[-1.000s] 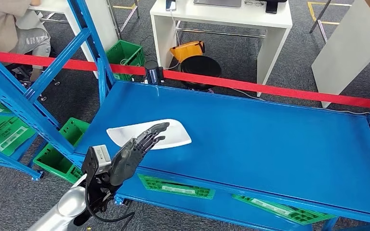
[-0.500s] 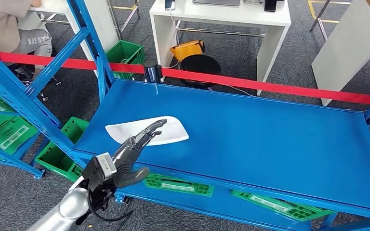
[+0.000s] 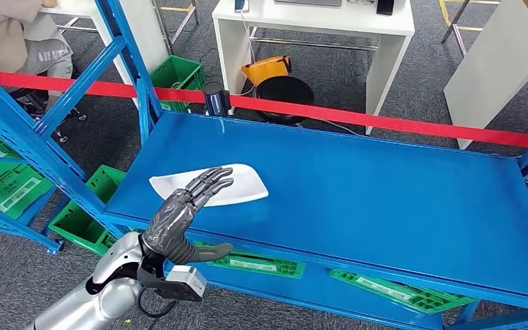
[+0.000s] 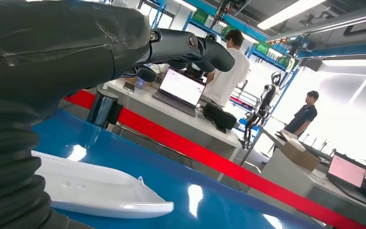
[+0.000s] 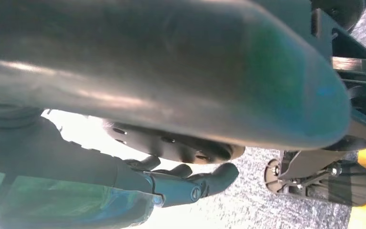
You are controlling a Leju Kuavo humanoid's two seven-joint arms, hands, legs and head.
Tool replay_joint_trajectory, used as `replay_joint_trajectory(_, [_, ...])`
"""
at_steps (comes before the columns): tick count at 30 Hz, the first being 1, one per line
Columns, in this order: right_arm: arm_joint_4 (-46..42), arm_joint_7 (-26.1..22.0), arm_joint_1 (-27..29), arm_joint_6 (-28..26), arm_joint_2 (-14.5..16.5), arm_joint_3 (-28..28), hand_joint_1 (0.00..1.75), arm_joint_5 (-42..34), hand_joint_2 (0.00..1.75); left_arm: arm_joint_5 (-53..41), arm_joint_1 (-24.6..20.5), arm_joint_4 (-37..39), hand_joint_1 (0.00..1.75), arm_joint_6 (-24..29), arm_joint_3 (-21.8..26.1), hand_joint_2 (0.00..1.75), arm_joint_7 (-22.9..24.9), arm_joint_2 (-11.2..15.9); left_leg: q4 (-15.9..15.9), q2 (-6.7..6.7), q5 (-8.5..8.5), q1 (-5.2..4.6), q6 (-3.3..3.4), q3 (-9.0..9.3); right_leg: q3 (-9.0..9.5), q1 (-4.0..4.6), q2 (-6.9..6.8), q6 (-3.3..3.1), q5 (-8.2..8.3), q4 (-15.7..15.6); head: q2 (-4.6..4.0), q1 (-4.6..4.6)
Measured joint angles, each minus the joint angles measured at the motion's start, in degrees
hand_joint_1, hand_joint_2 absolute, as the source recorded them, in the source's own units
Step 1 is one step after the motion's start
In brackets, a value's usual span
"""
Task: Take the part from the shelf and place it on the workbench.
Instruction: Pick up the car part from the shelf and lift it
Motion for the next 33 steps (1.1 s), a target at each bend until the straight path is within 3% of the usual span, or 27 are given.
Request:
replay_joint_trajectory(2, [0.0, 0.0, -0.1, 0.0, -0.1, 0.0, 0.00, 0.0, 0.00, -0.2, -0.3, 0.1, 0.00, 0.2, -0.2, 1.75, 0.0, 0.0, -1.5, 0.20, 0.77, 0.33, 0.38, 0.62, -1.46, 0.21, -0.08, -0.02, -1.55, 2.8, 0.00, 0.07])
replay_joint_trajectory(4, [0.0, 0.0, -0.1, 0.0, -0.2, 0.1, 0.00, -0.1, 0.00, -1.0, -0.4, 0.4, 0.00, 0.6, -0.5, 1.75, 0.3, 0.0, -1.9, 0.29, 1.06, 0.45, 0.60, 0.64, -5.09, 0.08, -0.11, -0.29, -4.54, 10.1, 0.00, 0.10])
replay_joint_trajectory(6, [0.0, 0.0, 0.0, -0.2, -0.3, 0.1, 0.00, -0.4, 0.00, -2.6, -0.4, 0.8, 0.00, 1.8, -0.9, 1.75, 0.9, 0.0, -1.8, 0.26, 1.04, 0.43, 0.57, 0.47, -7.96, -0.11, -0.12, 0.13, -5.98, 15.6, 0.00, 0.08])
replay_joint_trajectory(7, [0.0, 0.0, 0.1, -0.4, -0.3, 0.1, 0.00, -0.5, 0.00, -3.5, -0.4, 1.0, 0.00, 2.4, -1.1, 1.75, 1.3, 0.0, -1.7, 0.23, 0.99, 0.45, 0.50, 0.43, -8.00, -0.24, -0.13, 0.65, -5.46, 15.5, 0.00, 0.08])
replay_joint_trajectory(8, [0.0, 0.0, 0.1, -0.5, -0.4, 0.2, 0.00, -0.7, 0.00, -4.3, -0.4, 1.3, 0.00, 3.1, -1.3, 1.75, 1.8, -0.1, -1.5, 0.18, 0.89, 0.50, 0.35, 0.42, -6.85, -0.42, -0.16, 1.29, -4.09, 13.0, 0.00, 0.08])
replay_joint_trajectory(10, [0.0, 0.0, 0.1, -0.8, -0.5, 0.4, 0.00, -0.9, 0.00, -5.3, -0.5, 1.9, 0.00, 4.1, -1.6, 1.75, 2.5, -0.2, -0.7, 0.04, 0.42, 0.47, -0.31, 0.23, -2.99, -0.70, -0.27, 2.18, -0.99, 5.0, 0.00, 0.09])
replay_joint_trajectory(12, [0.0, 0.0, 0.1, -1.0, -0.5, 0.5, 0.00, -1.3, 0.00, -6.5, -0.5, 2.6, 0.00, 4.8, -2.0, 1.75, 3.5, -0.3, 0.2, -0.07, 0.00, 0.32, -1.02, -0.28, -1.00, -0.69, -0.22, 1.74, 0.36, 0.6, 0.00, 0.04])
replay_joint_trajectory(16, [0.0, 0.1, 0.1, -1.0, -0.5, 0.7, 0.00, -2.0, 0.00, -10.0, -0.9, 5.0, 0.00, 5.8, -2.8, 1.75, 6.1, -0.4, 1.5, -0.09, -0.82, 0.68, -1.86, -1.15, -1.08, -0.72, 0.01, 0.30, 0.61, 0.5, 0.00, -0.02])
replay_joint_trajectory(18, [0.0, 0.2, 0.1, -1.0, -0.4, 0.8, 0.00, -2.3, 0.00, -12.4, -1.4, 6.7, 0.00, 5.7, -3.3, 1.75, 8.1, -0.5, 6.5, -0.10, -3.75, 0.92, -2.50, -3.56, -1.06, -0.86, 0.03, -0.22, 0.71, 0.5, 0.00, -0.03])
replay_joint_trajectory(20, [0.0, 0.4, 0.1, -1.1, -0.4, 0.9, 0.00, -2.6, 0.00, -13.9, -1.7, 8.6, 0.00, 5.0, -3.6, 1.75, 9.7, -0.6, 14.7, -0.09, -7.26, 1.03, -2.91, -7.47, -1.14, -0.74, 0.02, -0.53, 0.73, 0.5, 0.00, -0.03])
replay_joint_trajectory(21, [0.0, 0.5, 0.1, -1.1, -0.4, 0.9, 0.00, -2.6, 0.00, -14.2, -1.7, 9.5, 0.00, 4.5, -3.9, 1.75, 10.3, -0.7, 17.7, -0.09, -8.06, 1.05, -2.95, -8.93, -1.16, -0.65, 0.03, -0.56, 0.72, 0.5, 0.00, -0.02])
replay_joint_trajectory(22, [0.0, 0.6, 0.1, -1.2, -0.4, 0.9, 0.00, -2.7, 0.00, -14.5, -1.8, 10.2, 0.00, 3.9, -4.1, 1.75, 10.8, -0.8, 18.6, -0.10, -7.82, 1.05, -2.86, -9.48, -1.14, -0.56, 0.07, -0.56, 0.73, 0.5, 0.00, -0.03])
replay_joint_trajectory(23, [0.0, 0.6, 0.1, -1.3, -0.3, 0.9, 0.00, -2.7, 0.00, -14.7, -1.9, 10.9, 0.00, 3.4, -4.3, 1.75, 11.2, -0.9, 17.2, -0.10, -6.46, 1.04, -2.64, -8.84, -1.07, -0.47, 0.12, -0.56, 0.72, 0.5, 0.00, -0.03])
replay_joint_trajectory(25, [0.0, 0.7, 0.0, -1.4, -0.3, 1.0, 0.00, -2.7, 0.00, -15.1, -2.5, 11.8, 0.00, 2.3, -4.7, 1.75, 11.9, -1.2, 9.1, -0.15, -2.22, 0.92, -1.85, -4.96, -0.87, -0.30, 0.26, -0.55, 0.72, 0.5, 0.00, -0.02])
replay_joint_trajectory(27, [0.0, 0.7, -0.2, -1.5, -0.2, 1.0, 0.00, -2.7, 0.00, -15.6, -3.3, 12.7, 0.00, 1.1, -5.0, 1.75, 12.7, -1.6, 2.5, -0.19, -0.19, 0.56, -1.14, -1.72, -1.01, -0.09, 0.31, -0.35, 0.85, 0.4, 0.00, 0.00])
replay_joint_trajectory(31, [0.0, 0.9, -0.5, -1.6, 0.1, 1.7, 0.00, -2.7, 0.00, -16.7, -5.7, 16.3, 0.00, -1.8, -6.0, 1.75, 14.2, -3.0, -0.1, -0.16, 0.41, 0.27, -0.18, -0.67, -1.60, -0.08, 0.16, 0.48, 0.98, 0.5, 0.00, 0.03])
replay_joint_trajectory(33, [0.0, 0.9, -0.6, -1.6, 0.0, 2.0, 0.00, -2.7, 0.00, -17.0, -7.1, 18.0, 0.00, -2.8, -6.5, 1.75, 14.8, -4.2, -1.3, -0.02, 1.25, 0.50, 0.46, -0.11, -3.49, 0.06, 0.05, 0.31, -0.86, 4.2, 0.00, 0.10])
